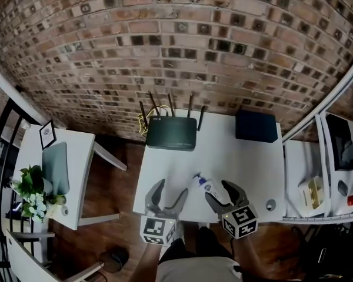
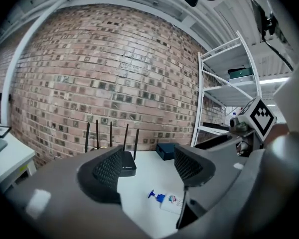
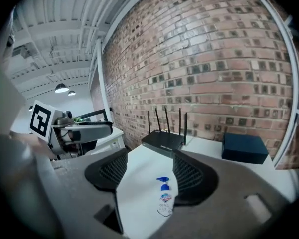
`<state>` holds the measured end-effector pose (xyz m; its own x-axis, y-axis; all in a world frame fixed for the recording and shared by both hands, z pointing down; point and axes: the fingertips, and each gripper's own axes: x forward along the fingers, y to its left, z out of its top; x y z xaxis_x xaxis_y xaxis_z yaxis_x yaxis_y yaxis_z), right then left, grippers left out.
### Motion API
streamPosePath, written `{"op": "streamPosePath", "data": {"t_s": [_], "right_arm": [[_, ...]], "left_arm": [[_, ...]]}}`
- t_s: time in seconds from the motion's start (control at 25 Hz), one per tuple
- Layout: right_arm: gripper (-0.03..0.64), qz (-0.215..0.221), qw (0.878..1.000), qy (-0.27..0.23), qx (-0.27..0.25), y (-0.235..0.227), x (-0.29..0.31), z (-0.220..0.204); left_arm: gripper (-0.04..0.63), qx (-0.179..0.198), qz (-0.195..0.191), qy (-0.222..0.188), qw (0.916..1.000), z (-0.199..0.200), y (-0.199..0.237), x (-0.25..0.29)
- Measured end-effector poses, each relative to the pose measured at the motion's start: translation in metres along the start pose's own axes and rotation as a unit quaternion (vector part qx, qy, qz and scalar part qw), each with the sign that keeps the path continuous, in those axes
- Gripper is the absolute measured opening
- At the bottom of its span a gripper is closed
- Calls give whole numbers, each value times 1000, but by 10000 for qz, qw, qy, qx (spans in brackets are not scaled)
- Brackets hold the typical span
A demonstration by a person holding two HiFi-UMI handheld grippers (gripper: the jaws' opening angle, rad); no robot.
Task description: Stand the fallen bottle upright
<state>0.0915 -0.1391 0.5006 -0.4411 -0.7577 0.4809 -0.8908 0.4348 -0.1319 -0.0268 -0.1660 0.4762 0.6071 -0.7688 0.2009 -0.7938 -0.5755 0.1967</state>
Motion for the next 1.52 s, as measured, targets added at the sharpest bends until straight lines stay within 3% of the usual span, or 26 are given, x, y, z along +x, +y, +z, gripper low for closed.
{"op": "streamPosePath", "data": {"t_s": [0.24, 0.68, 1.04, 1.32, 1.52], "right_arm": [[275, 218, 9938, 1061, -229, -19, 54, -56], [273, 530, 9771, 2059, -91, -35, 118, -127], [232, 678, 9576, 2799, -88, -40, 158, -159], [178, 652, 9442, 3224, -166, -45, 168, -171], [166, 818, 9370, 3344, -593, -37, 170, -170]], "left_arm": [[339, -219, -52, 145, 9996, -25, 4, 27], [336, -166, 70, 654, 9977, -85, 24, 51], [331, -278, -67, 656, 9974, -95, 18, 65], [331, -395, 45, 718, 9966, -107, 27, 65], [331, -500, 202, 668, 9963, -107, 38, 62]]}}
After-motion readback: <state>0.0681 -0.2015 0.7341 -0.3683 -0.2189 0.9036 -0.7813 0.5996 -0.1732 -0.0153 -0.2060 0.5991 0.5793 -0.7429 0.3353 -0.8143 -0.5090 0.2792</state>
